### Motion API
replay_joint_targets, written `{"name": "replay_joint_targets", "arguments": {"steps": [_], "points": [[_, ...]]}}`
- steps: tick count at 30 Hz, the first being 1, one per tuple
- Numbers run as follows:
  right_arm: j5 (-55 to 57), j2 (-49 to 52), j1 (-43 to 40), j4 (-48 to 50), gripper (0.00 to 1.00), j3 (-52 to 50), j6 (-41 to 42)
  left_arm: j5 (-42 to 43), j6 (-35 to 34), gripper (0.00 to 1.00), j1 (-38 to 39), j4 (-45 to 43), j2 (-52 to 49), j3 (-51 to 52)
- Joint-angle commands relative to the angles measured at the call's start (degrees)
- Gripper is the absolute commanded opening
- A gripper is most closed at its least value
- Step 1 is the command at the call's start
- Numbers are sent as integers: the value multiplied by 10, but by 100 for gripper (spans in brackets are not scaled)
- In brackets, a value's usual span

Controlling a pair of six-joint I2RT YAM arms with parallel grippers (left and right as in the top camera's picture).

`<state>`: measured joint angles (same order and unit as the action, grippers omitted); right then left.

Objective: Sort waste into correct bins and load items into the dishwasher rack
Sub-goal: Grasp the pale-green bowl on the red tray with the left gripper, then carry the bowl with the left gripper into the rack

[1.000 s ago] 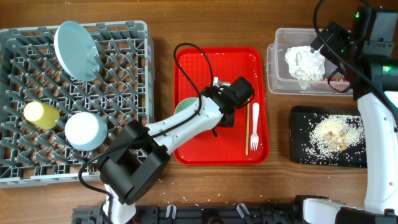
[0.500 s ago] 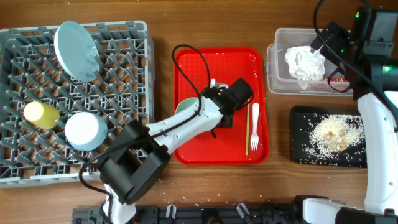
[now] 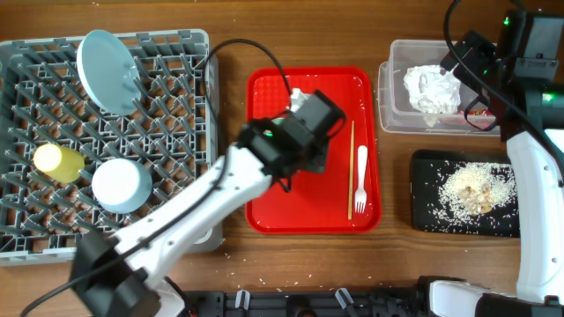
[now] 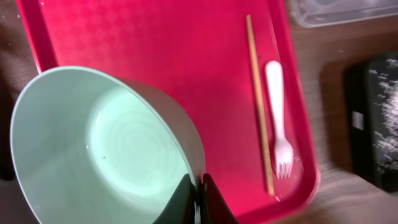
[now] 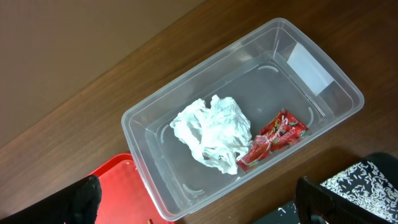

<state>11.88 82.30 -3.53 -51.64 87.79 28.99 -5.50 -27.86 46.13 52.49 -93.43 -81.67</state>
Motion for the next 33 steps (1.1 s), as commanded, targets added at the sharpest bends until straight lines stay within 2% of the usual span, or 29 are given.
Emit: {"name": "replay_joint_targets", "arguments": {"steps": [1, 2, 6, 9, 12, 16, 20, 24, 29, 33], "points": [[7, 3, -1, 1, 100, 3, -5, 73, 47, 4, -81, 3, 83, -9], [7, 3, -1, 1, 100, 3, -5, 134, 69, 4, -142, 2, 104, -9], [7, 3, -1, 1, 100, 3, -5, 314, 82, 4, -304, -45, 100, -9], [7, 3, -1, 1, 100, 3, -5, 494, 112, 4, -427, -105, 64, -9], [7, 3, -1, 1, 100, 3, -5, 656, 111, 4, -550, -136, 3, -9], [7, 3, -1, 1, 100, 3, -5, 789, 111, 4, -642, -146, -81, -9], [7, 3, -1, 1, 100, 3, -5, 882, 111, 4, -667, -146, -164, -9], [7, 3, -1, 1, 100, 3, -5, 906, 111, 4, -664, -143, -204, -8], [7, 3, -1, 1, 100, 3, -5, 884, 112, 4, -666, -135, -204, -3], [7, 3, -1, 1, 100, 3, -5, 718, 112, 4, -668, -72, -204, -2]]}}
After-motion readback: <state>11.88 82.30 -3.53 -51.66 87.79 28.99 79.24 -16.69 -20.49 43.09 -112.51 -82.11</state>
